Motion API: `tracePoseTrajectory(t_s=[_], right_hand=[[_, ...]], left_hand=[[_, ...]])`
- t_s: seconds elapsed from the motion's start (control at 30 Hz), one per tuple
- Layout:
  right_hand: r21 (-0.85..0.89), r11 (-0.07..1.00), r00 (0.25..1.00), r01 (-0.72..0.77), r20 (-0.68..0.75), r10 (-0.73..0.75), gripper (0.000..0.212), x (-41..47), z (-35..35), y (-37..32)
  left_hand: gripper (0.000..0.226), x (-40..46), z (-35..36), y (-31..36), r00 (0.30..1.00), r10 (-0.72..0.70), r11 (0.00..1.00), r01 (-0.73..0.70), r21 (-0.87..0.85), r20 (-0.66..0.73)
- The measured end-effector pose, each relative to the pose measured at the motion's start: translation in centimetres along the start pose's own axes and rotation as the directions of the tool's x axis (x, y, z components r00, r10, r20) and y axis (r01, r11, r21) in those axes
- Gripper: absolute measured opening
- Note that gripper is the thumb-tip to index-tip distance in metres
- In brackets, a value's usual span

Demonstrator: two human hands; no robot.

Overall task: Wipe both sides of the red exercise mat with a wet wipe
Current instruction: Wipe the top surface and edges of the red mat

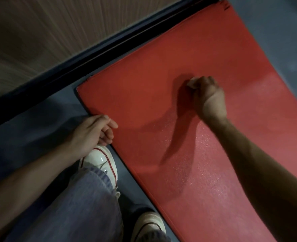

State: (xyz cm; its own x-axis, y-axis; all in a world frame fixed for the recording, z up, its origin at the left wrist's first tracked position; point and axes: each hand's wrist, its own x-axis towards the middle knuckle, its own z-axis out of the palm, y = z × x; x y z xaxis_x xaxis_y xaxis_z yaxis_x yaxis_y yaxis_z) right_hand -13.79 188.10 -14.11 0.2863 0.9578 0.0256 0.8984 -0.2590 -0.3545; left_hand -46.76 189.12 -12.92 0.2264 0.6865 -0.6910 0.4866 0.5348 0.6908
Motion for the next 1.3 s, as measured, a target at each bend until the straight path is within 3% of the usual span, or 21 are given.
tracePoseTrajectory(t_s=[0.07,0.13,0.2,0.23,0.33,0.43,0.5,0.57,0.67,0.73,0.8,0.87,0.93,0.97,1.07,1.13,1.2,1.27,1.3], right_hand=[[0.06,0.984,0.976,0.165,0.134,-0.172,0.036,-3.6,2.0,-4.4],[0.134,0.918,0.845,0.372,0.359,-0.395,0.037,-8.1,3.2,-8.3],[0.162,0.828,0.733,0.537,0.396,-0.553,0.039,-9.4,3.7,-8.6],[0.137,0.831,0.748,0.539,0.375,-0.547,0.037,-8.3,3.5,-7.5],[-0.084,0.915,0.9,0.394,0.238,-0.365,0.028,-2.5,1.7,-2.8],[-0.103,0.991,0.996,0.091,0.021,-0.089,0.049,0.4,0.3,-0.4],[-0.078,0.993,0.996,0.084,0.004,-0.084,0.038,-1.0,1.2,-2.2],[0.029,0.975,0.969,0.221,0.111,-0.223,0.024,-4.3,3.0,-5.4],[0.145,0.884,0.837,0.444,0.285,-0.467,0.03,-8.2,4.3,-8.1],[0.119,0.856,0.801,0.503,0.307,-0.514,0.034,-6.6,3.7,-6.6],[0.078,0.901,0.867,0.427,0.25,-0.432,0.028,-3.3,2.6,-3.8],[0.009,0.97,0.965,0.243,0.101,-0.242,0.02,0.0,1.0,-0.6],[-0.006,0.999,0.999,0.039,-0.032,-0.039,0.02,1.1,0.5,-0.1],[0.021,1.0,0.999,0.007,-0.049,-0.006,0.022,0.7,1.0,-1.1],[0.206,0.96,0.972,0.189,0.099,-0.213,0.023,-4.1,4.1,-6.4],[0.257,0.871,0.842,0.419,0.248,-0.478,0.03,-7.6,5.3,-8.9],[0.211,0.776,0.706,0.594,0.327,-0.629,0.036,-7.4,5.0,-8.6],[0.138,0.77,0.707,0.623,0.321,-0.63,0.034,-4.3,3.8,-6.2],[0.024,0.796,0.764,0.604,0.267,-0.588,0.029,-2.4,3.1,-4.6]], left_hand=[[0.037,0.1,0.1,0.1,1.0,0.011,1.0,-0.011,0.014,-0.006],[0.035,0.2,0.0,0.0,0.999,0.03,1.0,-0.03,0.009,-0.026],[0.034,0.4,-0.3,-0.2,0.998,0.046,0.999,-0.045,0.011,-0.045],[0.033,0.5,-0.4,-0.4,0.997,0.049,0.999,-0.048,0.017,-0.058],[0.032,0.6,-0.8,-0.9,0.994,0.048,0.999,-0.045,0.029,-0.099],[0.03,0.4,-0.7,-0.8,0.993,0.041,0.999,-0.038,0.029,-0.107],[0.029,0.3,-0.5,-0.6,0.992,0.051,0.998,-0.048,0.031,-0.118],[0.027,0.3,-0.4,-0.5,0.989,0.073,0.997,-0.069,0.035,-0.127],[0.023,0.3,-0.4,-0.6,0.986,0.108,0.994,-0.103,0.042,-0.124],[0.022,0.4,-0.8,-0.7,0.985,0.113,0.993,-0.107,0.06,-0.128],[0.025,0.5,-1.2,-0.7,0.986,0.108,0.99,-0.096,0.1,-0.126],[0.025,0.7,-1.6,-0.7,0.986,0.097,0.991,-0.084,0.105,-0.132],[0.024,0.9,-1.7,-0.6,0.987,0.089,0.992,-0.076,0.105,-0.133],[0.024,1.0,-1.7,-0.6,0.987,0.089,0.991,-0.075,0.108,-0.134],[0.024,1.0,-1.9,-0.5,0.987,0.088,0.991,-0.072,0.117,-0.134],[0.024,1.0,-2.3,-0.7,0.986,0.101,0.989,-0.086,0.122,-0.13],[0.024,1.1,-2.4,-0.8,0.988,0.105,0.988,-0.09,0.124,-0.117],[0.024,1.0,-2.4,-0.9,0.989,0.095,0.989,-0.082,0.119,-0.11],[0.024,1.0,-2.4,-0.9,0.989,0.098,0.989,-0.085,0.121,-0.107]])
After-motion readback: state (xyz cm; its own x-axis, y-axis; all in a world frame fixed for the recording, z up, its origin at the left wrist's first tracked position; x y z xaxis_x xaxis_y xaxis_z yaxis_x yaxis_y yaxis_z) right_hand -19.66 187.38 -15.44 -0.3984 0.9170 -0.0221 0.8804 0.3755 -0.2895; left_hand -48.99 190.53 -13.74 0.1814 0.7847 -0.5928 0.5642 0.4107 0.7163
